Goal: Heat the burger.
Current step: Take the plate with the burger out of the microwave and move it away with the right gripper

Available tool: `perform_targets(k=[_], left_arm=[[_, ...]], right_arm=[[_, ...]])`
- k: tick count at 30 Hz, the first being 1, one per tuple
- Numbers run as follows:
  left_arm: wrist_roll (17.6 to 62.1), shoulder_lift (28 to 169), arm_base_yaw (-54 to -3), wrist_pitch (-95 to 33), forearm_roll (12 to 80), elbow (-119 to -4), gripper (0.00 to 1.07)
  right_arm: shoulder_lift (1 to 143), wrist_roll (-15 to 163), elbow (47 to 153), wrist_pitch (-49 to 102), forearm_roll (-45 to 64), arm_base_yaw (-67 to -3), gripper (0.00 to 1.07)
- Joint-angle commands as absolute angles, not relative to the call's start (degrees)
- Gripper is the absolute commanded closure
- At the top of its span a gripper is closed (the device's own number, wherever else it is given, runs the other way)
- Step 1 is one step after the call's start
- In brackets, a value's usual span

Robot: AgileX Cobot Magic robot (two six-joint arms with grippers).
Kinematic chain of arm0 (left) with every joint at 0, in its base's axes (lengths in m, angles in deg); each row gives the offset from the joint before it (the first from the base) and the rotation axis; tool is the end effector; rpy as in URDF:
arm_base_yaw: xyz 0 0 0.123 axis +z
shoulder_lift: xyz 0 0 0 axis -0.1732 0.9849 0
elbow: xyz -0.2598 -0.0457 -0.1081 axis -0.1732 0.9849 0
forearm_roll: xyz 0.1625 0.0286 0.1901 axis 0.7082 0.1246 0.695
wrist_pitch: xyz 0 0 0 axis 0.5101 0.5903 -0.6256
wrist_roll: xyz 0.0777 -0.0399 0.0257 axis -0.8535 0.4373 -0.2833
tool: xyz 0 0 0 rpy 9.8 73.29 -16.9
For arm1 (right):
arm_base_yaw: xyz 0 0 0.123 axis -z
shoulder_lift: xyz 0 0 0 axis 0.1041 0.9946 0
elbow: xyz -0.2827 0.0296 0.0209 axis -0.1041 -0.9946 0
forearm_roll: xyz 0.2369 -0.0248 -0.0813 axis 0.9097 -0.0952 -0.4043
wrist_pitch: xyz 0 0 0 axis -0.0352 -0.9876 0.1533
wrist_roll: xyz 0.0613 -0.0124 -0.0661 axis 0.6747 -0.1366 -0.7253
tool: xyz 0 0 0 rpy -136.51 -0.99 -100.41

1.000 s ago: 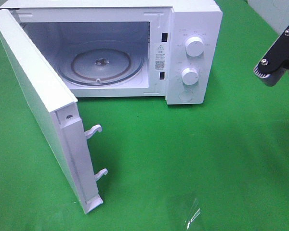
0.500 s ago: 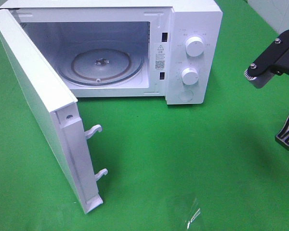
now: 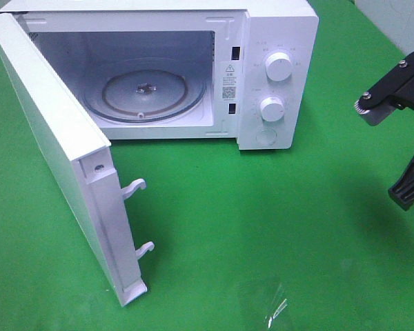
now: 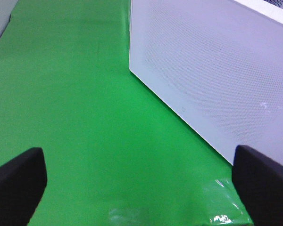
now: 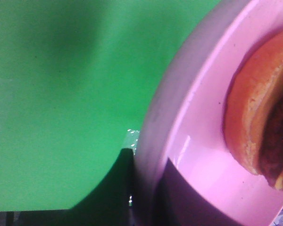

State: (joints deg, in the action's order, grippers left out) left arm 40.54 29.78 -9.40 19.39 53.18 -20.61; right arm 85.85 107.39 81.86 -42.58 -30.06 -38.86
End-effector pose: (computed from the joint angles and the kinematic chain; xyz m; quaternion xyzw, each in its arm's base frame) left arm -0.0081 -0.0102 0.2818 0.0219 0.8471 -0.0464 0.5290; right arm 0.2265 0.0834 0.2364 -0.1826 0.9343 -0.2765 0.1318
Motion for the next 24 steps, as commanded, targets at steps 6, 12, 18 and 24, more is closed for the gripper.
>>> perform_targets(k=[6, 12, 18, 24], left_arm=[[40.83, 29.50, -9.23, 19.68, 53.41, -20.66, 0.06], [40.83, 29.50, -9.23, 19.68, 53.41, -20.66, 0.06], [40.83, 29.50, -9.23, 19.68, 53.41, -20.66, 0.06], [40.83, 29.50, -9.23, 19.68, 53.41, -20.66, 0.06]], right_arm=[[89.57, 111.23, 81.86, -41.21, -34.19, -38.63, 1.07], [91.87, 112.95, 81.86, -40.24, -34.19, -38.63, 1.07], [94.84, 116.68, 81.86, -38.57, -34.13, -38.63, 1.07], [96.85, 117.82, 81.86, -38.57, -34.01, -38.63, 1.07]])
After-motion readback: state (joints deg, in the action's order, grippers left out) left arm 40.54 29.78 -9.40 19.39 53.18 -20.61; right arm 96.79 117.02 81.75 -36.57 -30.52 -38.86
